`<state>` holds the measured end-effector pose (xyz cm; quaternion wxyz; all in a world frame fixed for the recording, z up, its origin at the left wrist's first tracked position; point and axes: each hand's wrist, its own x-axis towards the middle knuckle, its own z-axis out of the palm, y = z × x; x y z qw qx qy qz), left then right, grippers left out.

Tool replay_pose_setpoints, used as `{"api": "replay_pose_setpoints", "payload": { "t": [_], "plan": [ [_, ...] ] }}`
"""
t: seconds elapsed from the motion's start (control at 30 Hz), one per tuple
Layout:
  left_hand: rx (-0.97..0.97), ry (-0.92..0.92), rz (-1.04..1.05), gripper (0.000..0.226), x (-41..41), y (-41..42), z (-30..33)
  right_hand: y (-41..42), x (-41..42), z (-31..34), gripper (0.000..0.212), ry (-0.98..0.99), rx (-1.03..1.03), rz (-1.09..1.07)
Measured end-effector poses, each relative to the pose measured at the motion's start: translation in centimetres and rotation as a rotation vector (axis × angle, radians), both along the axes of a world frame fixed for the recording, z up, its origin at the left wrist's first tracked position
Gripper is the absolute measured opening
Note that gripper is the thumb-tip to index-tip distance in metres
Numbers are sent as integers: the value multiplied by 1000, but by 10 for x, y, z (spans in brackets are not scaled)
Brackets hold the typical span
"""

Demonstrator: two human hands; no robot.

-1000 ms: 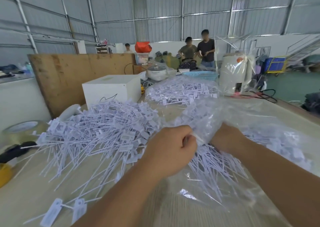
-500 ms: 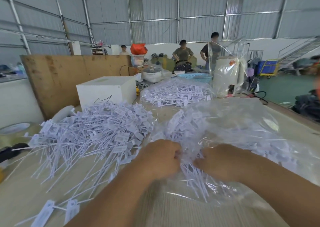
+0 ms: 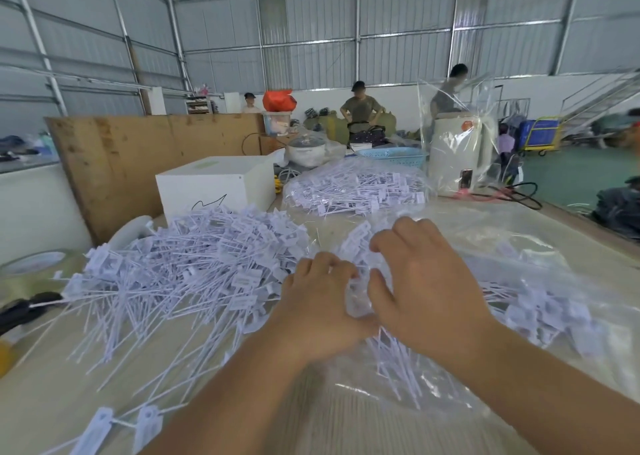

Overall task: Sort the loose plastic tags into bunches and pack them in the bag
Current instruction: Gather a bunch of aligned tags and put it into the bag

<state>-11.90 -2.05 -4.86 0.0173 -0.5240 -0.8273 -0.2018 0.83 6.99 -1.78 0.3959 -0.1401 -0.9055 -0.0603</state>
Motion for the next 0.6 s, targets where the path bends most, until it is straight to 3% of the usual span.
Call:
{"api": "replay_pose_setpoints", "payload": {
  "t": [0.1,0.17,0.23,0.37,0.5,0.6],
  "plan": [
    [-66,-4,51,86,-3,2,-7,4,-13,-14,61,-318,99,-179],
    [-137,-24,30,85,-4,5,-12,5,-19,-24,63,-558,31,-208],
    [-155,-19,-6,78,-5,8,-15,8,-20,-27,56,-648,-54,-216],
    [-140,26,-70,66,-12,14,-20,16,-14,-21,40,-639,-110,-195],
    [-136,8,-84,70,-11,15,-18,9,-11,-28,49,-657,-132,-211],
    [-80,-71,-141,63,-8,9,-7,2,-10,-23,53,-539,-77,-171]
  ]
}}
